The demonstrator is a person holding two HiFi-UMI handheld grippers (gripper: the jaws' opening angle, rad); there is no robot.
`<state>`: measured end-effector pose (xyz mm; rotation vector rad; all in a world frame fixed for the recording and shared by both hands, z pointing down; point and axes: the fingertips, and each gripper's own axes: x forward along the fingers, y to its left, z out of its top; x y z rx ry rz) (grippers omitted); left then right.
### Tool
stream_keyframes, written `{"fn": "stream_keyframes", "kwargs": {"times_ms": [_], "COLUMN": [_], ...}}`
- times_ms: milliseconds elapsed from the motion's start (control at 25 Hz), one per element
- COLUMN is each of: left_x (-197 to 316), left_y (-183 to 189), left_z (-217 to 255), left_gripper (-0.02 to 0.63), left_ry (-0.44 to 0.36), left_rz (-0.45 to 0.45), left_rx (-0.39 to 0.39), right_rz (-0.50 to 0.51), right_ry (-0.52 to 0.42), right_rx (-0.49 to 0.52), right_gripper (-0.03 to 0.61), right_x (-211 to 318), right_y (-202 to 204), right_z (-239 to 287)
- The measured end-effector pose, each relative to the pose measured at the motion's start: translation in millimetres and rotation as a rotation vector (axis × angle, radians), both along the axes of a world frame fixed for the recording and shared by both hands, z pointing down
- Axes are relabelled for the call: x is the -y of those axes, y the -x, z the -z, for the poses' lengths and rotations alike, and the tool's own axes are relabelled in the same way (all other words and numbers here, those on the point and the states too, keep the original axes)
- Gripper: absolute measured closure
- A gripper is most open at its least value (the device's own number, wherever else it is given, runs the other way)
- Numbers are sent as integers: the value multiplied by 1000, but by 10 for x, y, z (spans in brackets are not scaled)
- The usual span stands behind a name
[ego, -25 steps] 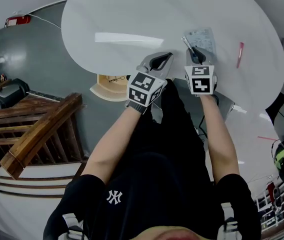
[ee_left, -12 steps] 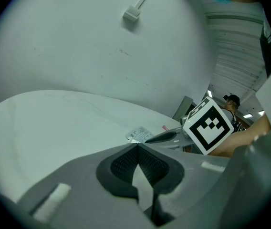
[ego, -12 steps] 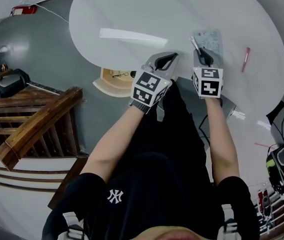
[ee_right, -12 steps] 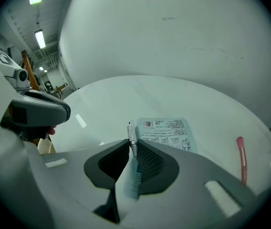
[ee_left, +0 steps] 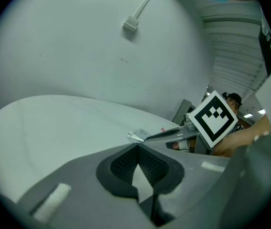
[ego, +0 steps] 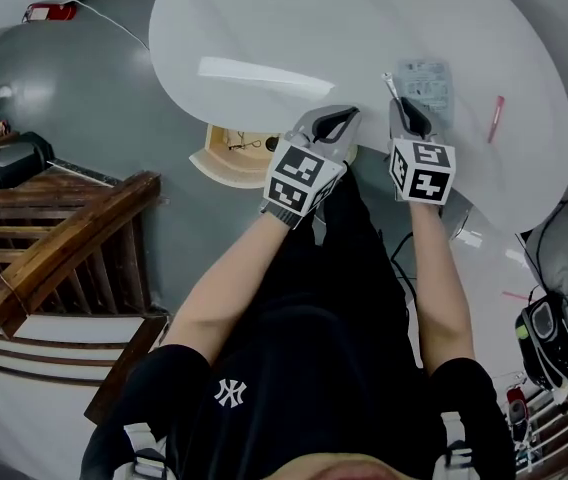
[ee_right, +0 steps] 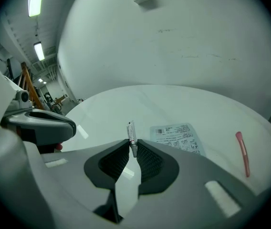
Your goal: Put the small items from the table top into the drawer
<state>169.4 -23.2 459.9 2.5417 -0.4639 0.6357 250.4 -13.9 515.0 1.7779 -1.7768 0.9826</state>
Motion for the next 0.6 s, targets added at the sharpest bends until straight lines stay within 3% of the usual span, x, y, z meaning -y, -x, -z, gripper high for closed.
{"fn": "stream_keyframes", "kwargs": {"times_ms": [600], "left_x": [-244], "left_y": [724], "left_z": [59], "left_gripper": [614], "left_ry": [-14], "left_rz": [33], "left_rx": [-23], "right_rz": [-2], "right_ry": [-43], "right_rx": [14], "right_gripper": [503], "right_x": [-162], "right_y": [782], "right_z": [179]}}
